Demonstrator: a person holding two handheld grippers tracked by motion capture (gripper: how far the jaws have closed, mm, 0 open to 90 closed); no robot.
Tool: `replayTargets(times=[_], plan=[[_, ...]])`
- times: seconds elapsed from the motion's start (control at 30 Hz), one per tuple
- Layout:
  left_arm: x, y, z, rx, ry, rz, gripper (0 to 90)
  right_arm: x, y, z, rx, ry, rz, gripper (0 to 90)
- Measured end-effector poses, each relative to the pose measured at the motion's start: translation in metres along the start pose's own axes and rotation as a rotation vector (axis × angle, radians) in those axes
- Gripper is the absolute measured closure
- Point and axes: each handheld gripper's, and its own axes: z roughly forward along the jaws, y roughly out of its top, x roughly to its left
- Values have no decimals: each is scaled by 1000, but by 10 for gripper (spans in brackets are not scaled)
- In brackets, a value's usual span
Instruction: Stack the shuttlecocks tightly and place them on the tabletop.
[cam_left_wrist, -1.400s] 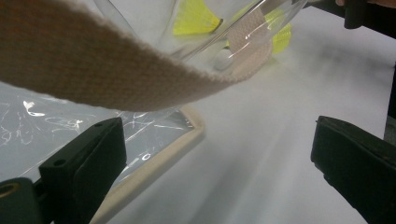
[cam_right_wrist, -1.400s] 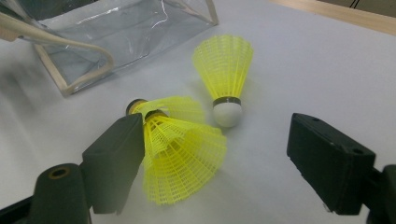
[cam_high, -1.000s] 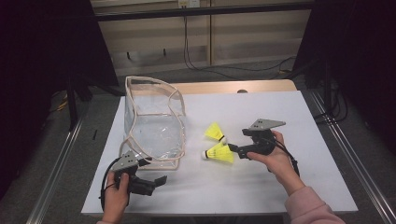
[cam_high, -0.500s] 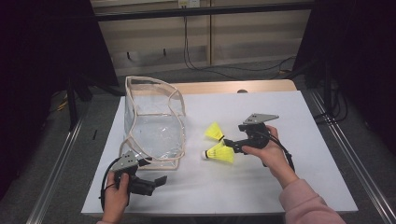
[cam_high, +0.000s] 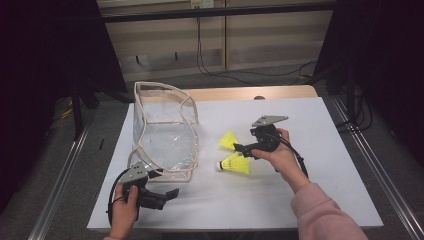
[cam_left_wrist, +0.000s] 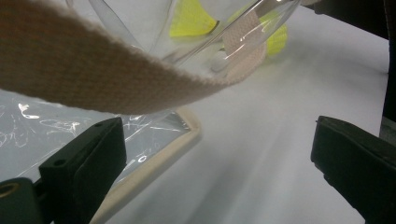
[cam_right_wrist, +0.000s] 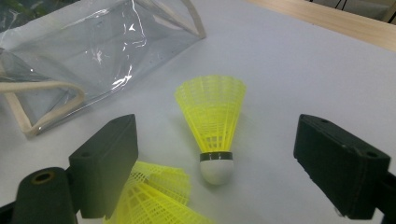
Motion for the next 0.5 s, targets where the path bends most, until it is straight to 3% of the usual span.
replayTargets(times=[0.5], plan=[[0, 0, 0, 17, -12, -12, 33, 0, 14, 17, 16, -9, -2, 133]])
